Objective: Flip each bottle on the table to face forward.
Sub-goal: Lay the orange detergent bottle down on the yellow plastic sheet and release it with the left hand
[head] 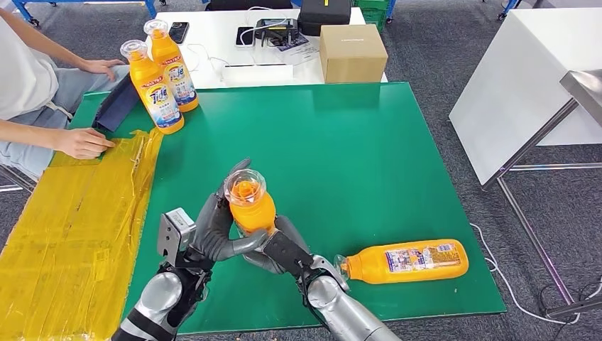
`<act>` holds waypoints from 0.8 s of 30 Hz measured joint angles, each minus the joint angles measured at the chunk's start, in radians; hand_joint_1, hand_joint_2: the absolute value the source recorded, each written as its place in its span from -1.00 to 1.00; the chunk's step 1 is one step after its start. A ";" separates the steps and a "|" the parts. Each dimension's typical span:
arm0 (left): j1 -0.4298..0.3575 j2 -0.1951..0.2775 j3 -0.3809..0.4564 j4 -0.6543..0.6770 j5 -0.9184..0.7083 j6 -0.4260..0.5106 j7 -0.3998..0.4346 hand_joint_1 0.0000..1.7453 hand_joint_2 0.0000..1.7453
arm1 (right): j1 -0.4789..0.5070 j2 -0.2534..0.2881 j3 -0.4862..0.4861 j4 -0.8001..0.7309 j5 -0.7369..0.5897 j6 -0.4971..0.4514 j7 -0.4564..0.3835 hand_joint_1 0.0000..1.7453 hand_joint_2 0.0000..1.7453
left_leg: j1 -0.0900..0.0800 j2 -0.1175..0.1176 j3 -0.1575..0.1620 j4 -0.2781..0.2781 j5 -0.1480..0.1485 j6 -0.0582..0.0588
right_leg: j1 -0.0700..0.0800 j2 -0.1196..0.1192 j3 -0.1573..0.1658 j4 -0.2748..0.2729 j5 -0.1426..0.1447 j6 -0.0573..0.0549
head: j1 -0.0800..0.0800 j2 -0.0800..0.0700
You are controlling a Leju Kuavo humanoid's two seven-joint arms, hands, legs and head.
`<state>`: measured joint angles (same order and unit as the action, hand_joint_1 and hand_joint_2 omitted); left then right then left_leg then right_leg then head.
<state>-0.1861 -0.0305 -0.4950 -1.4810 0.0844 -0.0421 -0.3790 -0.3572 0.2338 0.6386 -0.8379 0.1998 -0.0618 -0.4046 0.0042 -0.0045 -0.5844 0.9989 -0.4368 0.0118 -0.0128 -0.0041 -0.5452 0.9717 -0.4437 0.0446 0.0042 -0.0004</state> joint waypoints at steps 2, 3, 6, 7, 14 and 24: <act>-0.002 0.000 -0.003 0.003 -0.015 0.009 0.000 0.09 1.00 | 0.000 0.000 0.000 0.002 0.000 -0.002 -0.001 1.00 1.00 | 0.000 0.000 0.000 0.000 0.000 0.000 | 0.000 0.000 0.000 0.000 0.000 0.000 | 0.000 0.000; -0.003 0.000 -0.006 0.005 -0.025 0.016 -0.001 0.57 1.00 | 0.000 0.000 0.000 0.003 0.000 -0.003 -0.001 1.00 1.00 | 0.000 0.000 0.000 0.000 0.000 0.000 | 0.000 0.000 0.000 0.000 0.000 0.000 | 0.000 0.000; -0.006 0.000 -0.016 0.009 -0.063 0.050 -0.005 1.00 1.00 | 0.001 0.000 0.000 0.003 0.004 -0.010 -0.003 1.00 1.00 | 0.000 0.000 0.000 0.000 0.000 0.000 | 0.000 0.000 0.000 0.000 0.000 0.000 | 0.000 0.000; -0.006 0.000 -0.018 0.011 -0.077 0.063 -0.008 1.00 1.00 | 0.001 0.000 0.000 0.003 0.007 -0.013 -0.004 1.00 1.00 | 0.000 0.000 0.000 0.000 0.000 0.000 | 0.000 0.000 0.000 0.000 0.000 0.000 | 0.000 0.000; -0.006 0.000 -0.025 0.013 -0.156 0.130 -0.017 1.00 1.00 | 0.003 0.000 0.002 -0.001 0.022 -0.027 -0.003 1.00 1.00 | 0.000 0.000 0.000 0.000 0.000 0.000 | 0.000 0.000 0.000 0.000 0.000 0.000 | 0.000 0.000; -0.006 0.000 -0.025 0.013 -0.164 0.134 -0.017 1.00 1.00 | 0.006 0.000 0.004 -0.001 0.024 -0.028 -0.003 1.00 1.00 | 0.000 0.000 0.000 0.000 0.000 0.000 | 0.000 0.000 0.000 0.000 0.000 0.000 | 0.000 0.000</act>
<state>-0.1921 -0.0305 -0.5203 -1.4678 -0.0797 0.0919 -0.3956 -0.3513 0.2335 0.6431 -0.8391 0.2235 -0.0894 -0.4074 0.0042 -0.0045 -0.5844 0.9988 -0.4368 0.0118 -0.0127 -0.0040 -0.5451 0.9717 -0.4437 0.0446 0.0042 -0.0004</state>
